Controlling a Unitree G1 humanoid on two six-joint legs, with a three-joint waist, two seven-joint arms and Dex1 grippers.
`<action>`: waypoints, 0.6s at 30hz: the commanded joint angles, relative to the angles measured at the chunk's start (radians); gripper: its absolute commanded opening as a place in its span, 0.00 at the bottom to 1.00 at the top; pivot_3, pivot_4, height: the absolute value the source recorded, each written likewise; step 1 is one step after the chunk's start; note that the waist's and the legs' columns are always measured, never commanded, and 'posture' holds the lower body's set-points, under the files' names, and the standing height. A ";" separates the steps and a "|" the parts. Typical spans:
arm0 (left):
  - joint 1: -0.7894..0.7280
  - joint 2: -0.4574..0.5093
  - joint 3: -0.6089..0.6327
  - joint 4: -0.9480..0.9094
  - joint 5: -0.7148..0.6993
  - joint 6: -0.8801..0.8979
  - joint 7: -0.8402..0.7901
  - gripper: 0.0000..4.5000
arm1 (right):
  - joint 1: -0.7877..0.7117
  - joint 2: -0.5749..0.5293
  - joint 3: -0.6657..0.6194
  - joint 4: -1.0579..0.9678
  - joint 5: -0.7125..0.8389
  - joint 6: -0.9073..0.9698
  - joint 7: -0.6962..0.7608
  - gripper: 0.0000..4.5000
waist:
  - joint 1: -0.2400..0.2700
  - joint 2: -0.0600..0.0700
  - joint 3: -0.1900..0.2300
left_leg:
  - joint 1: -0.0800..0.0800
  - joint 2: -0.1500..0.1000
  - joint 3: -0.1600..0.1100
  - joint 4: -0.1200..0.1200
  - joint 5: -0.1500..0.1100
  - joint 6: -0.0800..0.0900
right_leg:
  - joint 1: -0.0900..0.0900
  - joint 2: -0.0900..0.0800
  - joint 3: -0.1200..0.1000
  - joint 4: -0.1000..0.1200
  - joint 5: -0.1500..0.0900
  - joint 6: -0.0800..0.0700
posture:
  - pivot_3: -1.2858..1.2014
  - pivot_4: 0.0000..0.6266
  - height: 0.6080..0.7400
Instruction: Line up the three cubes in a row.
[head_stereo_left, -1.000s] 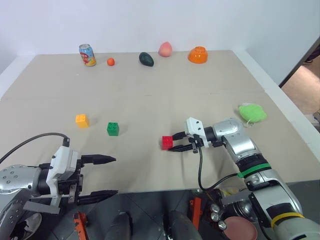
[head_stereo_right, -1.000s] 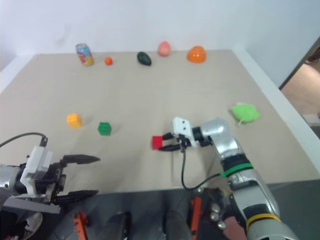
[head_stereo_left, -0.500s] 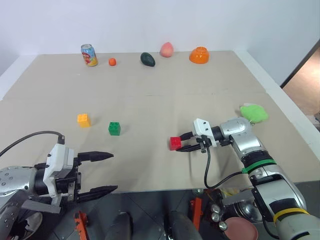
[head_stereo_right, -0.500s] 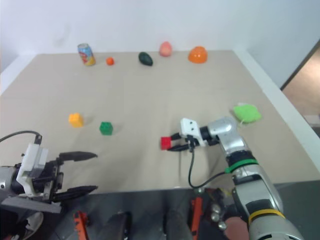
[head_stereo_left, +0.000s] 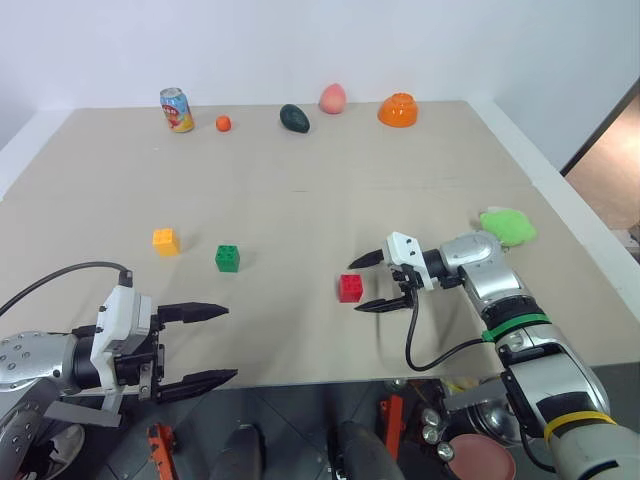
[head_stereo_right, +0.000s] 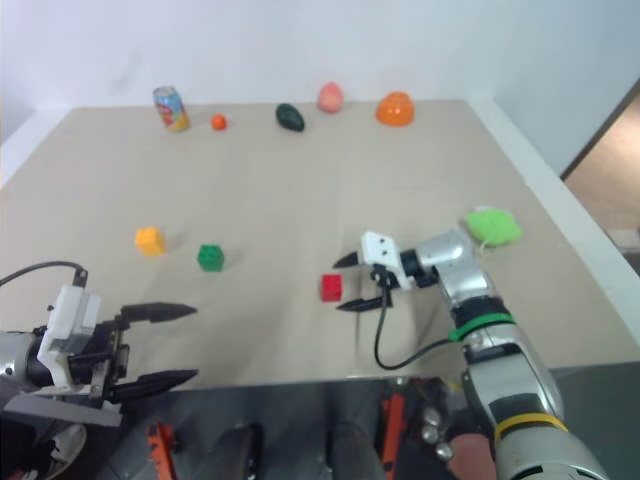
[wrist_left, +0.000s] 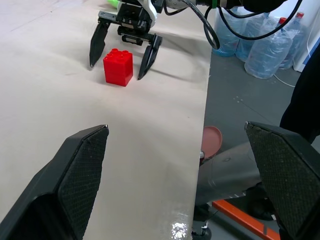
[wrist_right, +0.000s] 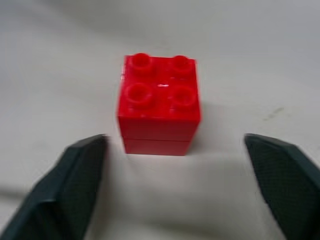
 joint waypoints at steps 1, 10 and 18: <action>0.002 -0.004 0.016 -0.011 -0.001 -0.011 0.009 1.00 | 0.002 -0.010 0.029 0.017 -0.043 0.013 0.039 1.00 | -0.001 0.000 0.000 | 0.000 0.001 0.000 0.000 0.000 0.000 | 0.000 0.001 0.000 0.000 0.000 0.000 | 0.52 0.24 0.99; -0.020 -0.113 0.032 0.064 -0.032 0.033 0.178 1.00 | -0.073 -0.156 -0.034 0.016 -0.011 0.076 0.093 1.00 | 0.018 0.001 0.000 | -0.001 -0.004 0.001 0.002 0.000 0.000 | 0.001 -0.005 0.000 0.000 -0.002 0.000 | 0.52 0.24 0.99; -0.015 -0.242 0.016 0.098 -0.058 0.075 0.321 1.00 | 0.085 -0.279 -0.197 -0.462 0.239 0.415 0.045 1.00 | 0.016 0.000 0.002 | -0.001 -0.001 0.000 0.001 0.000 0.000 | 0.000 -0.002 0.001 -0.001 0.001 0.003 | 0.52 0.24 0.99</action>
